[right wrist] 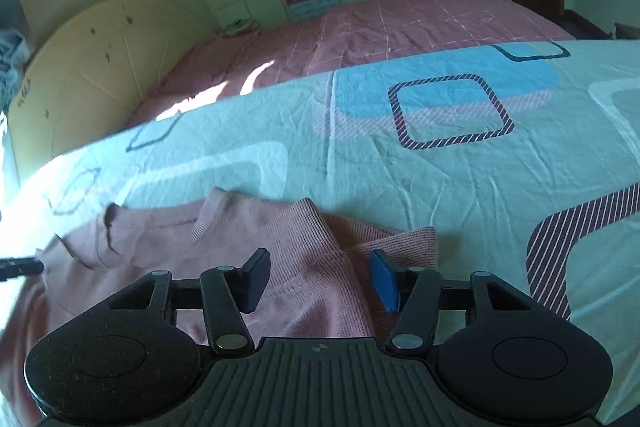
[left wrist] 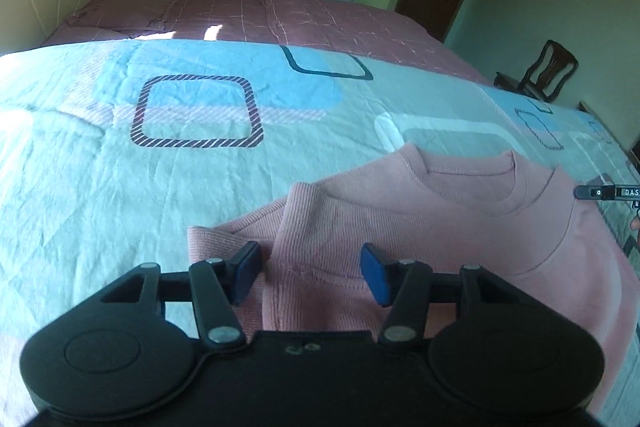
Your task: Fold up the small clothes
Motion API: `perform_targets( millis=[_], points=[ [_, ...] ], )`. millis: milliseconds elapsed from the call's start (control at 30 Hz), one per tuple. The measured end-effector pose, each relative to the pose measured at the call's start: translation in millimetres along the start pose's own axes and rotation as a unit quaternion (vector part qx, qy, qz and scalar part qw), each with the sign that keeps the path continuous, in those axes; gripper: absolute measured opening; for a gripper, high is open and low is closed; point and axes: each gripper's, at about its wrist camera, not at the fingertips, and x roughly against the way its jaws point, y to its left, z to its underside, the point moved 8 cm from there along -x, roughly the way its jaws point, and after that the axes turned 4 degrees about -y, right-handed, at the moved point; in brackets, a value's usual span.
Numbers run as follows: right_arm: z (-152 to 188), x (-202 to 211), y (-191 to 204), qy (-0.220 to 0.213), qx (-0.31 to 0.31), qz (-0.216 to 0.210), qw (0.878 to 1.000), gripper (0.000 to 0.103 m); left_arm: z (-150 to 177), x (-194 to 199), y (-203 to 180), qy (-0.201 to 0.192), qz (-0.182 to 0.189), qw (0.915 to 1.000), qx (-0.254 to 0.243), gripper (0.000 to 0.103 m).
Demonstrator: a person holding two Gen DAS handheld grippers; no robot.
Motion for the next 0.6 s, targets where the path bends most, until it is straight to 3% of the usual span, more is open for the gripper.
perform_targets(
  millis=[67,133,167,233,267,333,400,600],
  points=[
    [5.4,-8.7,0.2,0.013,0.026,0.007,1.0,0.036,1.0,-4.5,-6.2,0.006,-0.002,0.9998,-0.016,0.041],
    [6.1,-9.3,4.1,0.016,0.043,0.003,0.999,0.027,1.1,-5.2,-9.9,0.007,0.008,0.9996,-0.026,0.009],
    [6.2,-8.1,6.6,0.016,0.053,0.0,0.998,0.012,-0.1,-2.5,-11.9,-0.003,0.006,0.9994,-0.035,0.009],
    [3.8,1.8,10.3,-0.007,0.074,-0.001,0.997,0.009,-6.1,11.8,-15.7,-0.056,0.011,0.9975,-0.043,0.007],
    [0.0,9.3,7.5,-0.034,0.067,0.003,0.997,0.009,-10.2,21.9,-13.8,-0.093,0.015,0.9952,-0.026,0.007],
    [-9.3,19.8,-6.2,-0.09,0.01,0.013,0.996,0.008,-14.3,26.2,0.7,-0.124,-0.014,0.9917,0.028,0.007],
    [-7.8,11.0,-9.5,-0.089,-0.003,0.033,0.995,0.008,-13.1,19.3,11.8,-0.124,-0.033,0.9892,0.07,0.008],
    [0.9,-9.1,-3.7,-0.062,0.024,0.058,0.996,0.008,-12.9,3.0,9.0,-0.095,-0.068,0.992,0.049,0.007]
  ],
)
